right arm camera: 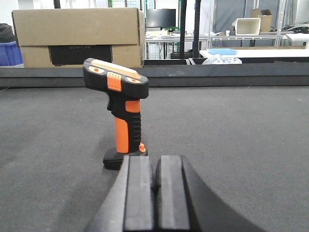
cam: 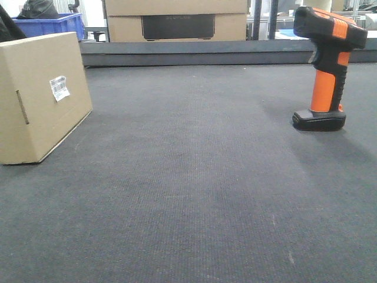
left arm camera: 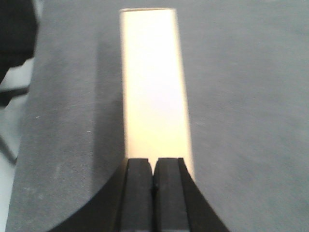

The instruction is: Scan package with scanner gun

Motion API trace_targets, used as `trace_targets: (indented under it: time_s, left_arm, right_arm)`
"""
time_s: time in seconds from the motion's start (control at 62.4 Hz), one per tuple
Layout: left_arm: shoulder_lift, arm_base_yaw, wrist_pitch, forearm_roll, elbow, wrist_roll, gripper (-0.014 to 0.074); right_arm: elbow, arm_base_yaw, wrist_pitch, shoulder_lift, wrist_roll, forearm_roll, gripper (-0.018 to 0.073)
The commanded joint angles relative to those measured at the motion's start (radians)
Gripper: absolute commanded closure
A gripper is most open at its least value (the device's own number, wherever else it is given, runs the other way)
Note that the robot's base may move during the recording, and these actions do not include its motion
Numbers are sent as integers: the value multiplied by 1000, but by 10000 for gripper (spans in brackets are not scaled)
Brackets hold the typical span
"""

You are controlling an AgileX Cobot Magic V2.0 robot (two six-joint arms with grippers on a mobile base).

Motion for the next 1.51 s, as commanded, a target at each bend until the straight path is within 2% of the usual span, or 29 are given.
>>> trace_targets:
  time_s: [0.0, 0.24, 0.321, 0.529, 0.641, 1.058, 1.186, 1.266, 1.298, 1.41, 1.426, 1.49]
  left_arm:
    - [71, -3, 40, 26, -77, -40, 708]
    - [168, -3, 121, 7, -143, -40, 697]
    - [178, -3, 124, -4, -143, -40, 582]
    - [183, -5, 118, -10, -143, -40, 112]
    - [206, -5, 118, -10, -142, -40, -18]
    - [338, -25, 201, -8, -142, -24, -12]
    - [342, -25, 205, -8, -144, -24, 48]
    - [342, -25, 205, -8, -148, -24, 176]
    - [342, -25, 205, -8, -151, -24, 262]
    - [342, -25, 210, -17, -166, -28, 626]
    - [342, -25, 214, -27, -173, -28, 706]
    - [340, -25, 224, -59, -200, -28, 708]
  right_arm:
    - [0, -6, -18, -2, -7, 4, 728]
    - [0, -6, -18, -2, -7, 4, 728]
    - [0, -6, -18, -2, -7, 4, 728]
    - [0, -6, -18, -2, -7, 4, 728]
    - [0, -6, -18, -2, -7, 4, 728]
    - [0, -6, -18, -2, -7, 4, 728]
    - [0, -6, -18, -2, -7, 4, 728]
    - [0, -6, -18, -2, -7, 4, 728]
    - [0, -6, -18, -2, -7, 4, 728]
    - [0, -6, -18, -2, -7, 4, 728]
    - [0, -6, -18, -2, -7, 4, 728]
    - [0, -6, -18, -2, -7, 4, 728]
